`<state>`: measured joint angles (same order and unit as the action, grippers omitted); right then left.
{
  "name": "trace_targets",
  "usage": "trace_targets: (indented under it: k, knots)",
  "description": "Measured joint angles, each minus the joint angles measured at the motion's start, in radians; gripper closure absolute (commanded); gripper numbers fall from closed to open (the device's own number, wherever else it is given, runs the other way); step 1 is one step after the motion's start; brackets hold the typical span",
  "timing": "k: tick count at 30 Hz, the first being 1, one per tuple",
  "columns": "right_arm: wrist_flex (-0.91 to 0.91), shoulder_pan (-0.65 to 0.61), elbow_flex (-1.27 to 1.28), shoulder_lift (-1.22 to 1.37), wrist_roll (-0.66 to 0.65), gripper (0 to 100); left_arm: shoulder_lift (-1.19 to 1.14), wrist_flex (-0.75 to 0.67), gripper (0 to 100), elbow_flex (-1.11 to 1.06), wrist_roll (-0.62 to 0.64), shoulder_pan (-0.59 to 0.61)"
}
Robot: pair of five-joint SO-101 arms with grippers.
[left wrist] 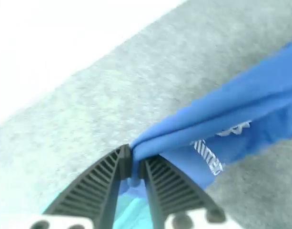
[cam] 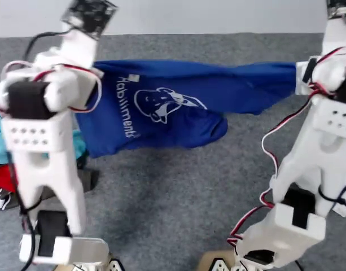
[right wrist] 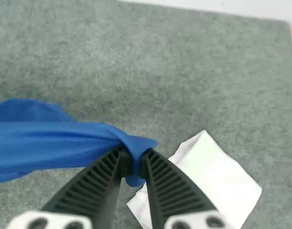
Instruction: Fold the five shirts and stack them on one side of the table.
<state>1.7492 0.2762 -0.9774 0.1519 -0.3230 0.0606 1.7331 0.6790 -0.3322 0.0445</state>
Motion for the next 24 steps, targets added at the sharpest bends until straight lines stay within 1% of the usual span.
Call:
trace_targets:
  k: [5, 11, 17, 24]
  knots:
    - [-0.028, 0.000, 0.000, -0.103, 0.000, 98.9, 0.089, 0.002, 99, 0.000, 0.038, 0.026]
    - [-0.101, -0.011, 0.000, -0.201, -0.002, 98.9, 0.176, 0.002, 99, 0.000, 0.041, 0.029]
    - [-0.219, -0.038, 0.000, -0.276, -0.055, 98.9, 0.193, 0.002, 99, 0.011, 0.041, 0.035]
    - [-0.368, -0.038, 0.000, -0.373, -0.129, 98.9, 0.195, 0.002, 99, 0.114, 0.041, -0.044]
